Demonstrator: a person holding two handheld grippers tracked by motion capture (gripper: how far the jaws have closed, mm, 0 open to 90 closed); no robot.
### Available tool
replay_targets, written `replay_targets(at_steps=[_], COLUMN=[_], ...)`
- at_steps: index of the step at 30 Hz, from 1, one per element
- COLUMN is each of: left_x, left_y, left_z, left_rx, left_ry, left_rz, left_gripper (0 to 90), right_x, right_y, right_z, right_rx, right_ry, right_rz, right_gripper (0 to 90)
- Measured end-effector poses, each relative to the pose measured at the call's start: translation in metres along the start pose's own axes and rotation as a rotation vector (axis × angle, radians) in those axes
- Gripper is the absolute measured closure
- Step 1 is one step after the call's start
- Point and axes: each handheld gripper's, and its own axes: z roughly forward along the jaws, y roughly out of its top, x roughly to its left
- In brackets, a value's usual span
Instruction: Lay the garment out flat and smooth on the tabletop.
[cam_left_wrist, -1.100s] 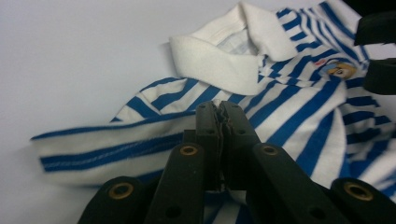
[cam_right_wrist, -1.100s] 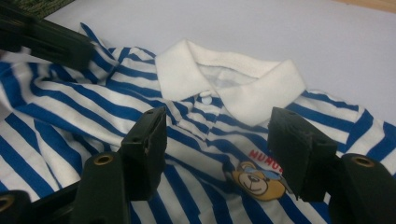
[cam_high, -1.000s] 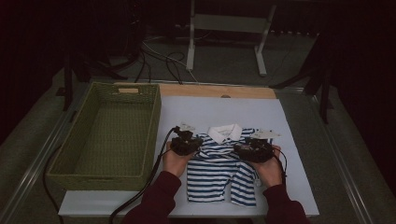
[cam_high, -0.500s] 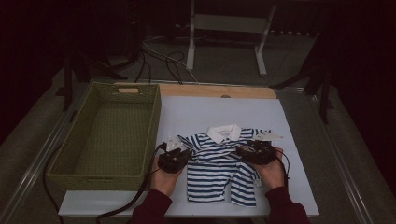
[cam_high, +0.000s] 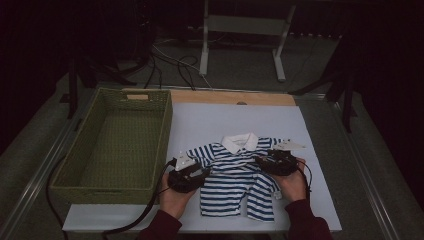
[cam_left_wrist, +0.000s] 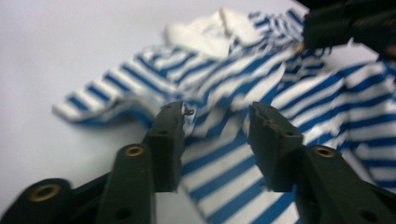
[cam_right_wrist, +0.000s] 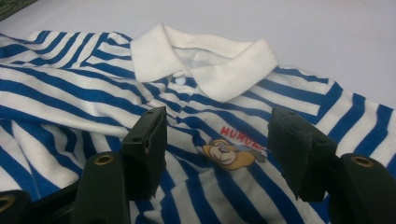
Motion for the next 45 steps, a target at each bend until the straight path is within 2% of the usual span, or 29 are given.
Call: replay_targets(at_steps=[2,6,10,14,17,21,25,27,28,31,34,38,40,43,45], left_x=[-0.002,-0.005,-0.002,0.004,0.004,0.002,0.005,0.007,0.007,0.013,0.015,0.014,0.014,0.013,0.010], left_y=[0.009,0.023,0.035,0.044,0.049,0.056,0.057,0.054,0.054,0.048,0.043,0.041,0.042,0.042,0.041], left_z=[0.002,0.012,0.028,0.046,0.054,0.068,0.083,0.091,0.091,0.103,0.109,0.111,0.111,0.111,0.111], left_rx=[-0.014,-0.012,0.008,0.025,0.029,0.043,0.078,0.107,0.107,0.164,0.199,0.210,0.214,0.222,0.224], left_ry=[-0.004,-0.015,0.005,0.050,0.058,0.076,0.105,0.125,0.125,0.144,0.167,0.171,0.177,0.193,0.221], left_rz=[0.004,0.032,0.037,0.024,0.021,0.023,0.010,0.005,0.005,-0.008,-0.007,-0.006,-0.014,-0.022,-0.010], left_gripper=[51.8,49.9,49.7,49.6,49.0,48.9,49.0,49.0,49.0,48.9,48.9,49.3,51.0,56.6,60.7], right_x=[-0.002,-0.006,-0.016,-0.024,-0.029,-0.030,-0.032,-0.035,-0.035,-0.046,-0.046,-0.046,-0.047,-0.048,-0.048], right_y=[0.000,0.000,0.001,0.004,0.005,0.013,0.025,0.027,0.027,0.017,0.014,0.011,0.009,0.010,0.010], right_z=[0.000,-0.001,0.000,0.003,0.005,0.006,0.012,0.018,0.018,0.036,0.042,0.050,0.052,0.052,0.053], right_rx=[-0.003,-0.004,-0.015,-0.029,-0.040,-0.035,-0.040,-0.036,-0.036,0.042,0.078,0.107,0.108,0.106,0.106], right_ry=[-0.003,-0.013,-0.044,-0.070,-0.088,-0.121,-0.139,-0.150,-0.150,-0.186,-0.206,-0.204,-0.199,-0.209,-0.213], right_rz=[0.002,0.006,0.028,0.048,0.066,0.054,0.040,0.052,0.052,0.088,0.078,0.085,0.106,0.121,0.118], right_gripper=[37.8,38.0,40.8,42.3,42.9,42.8,43.2,44.7,44.7,47.6,49.1,50.3,51.3,57.9,64.5])
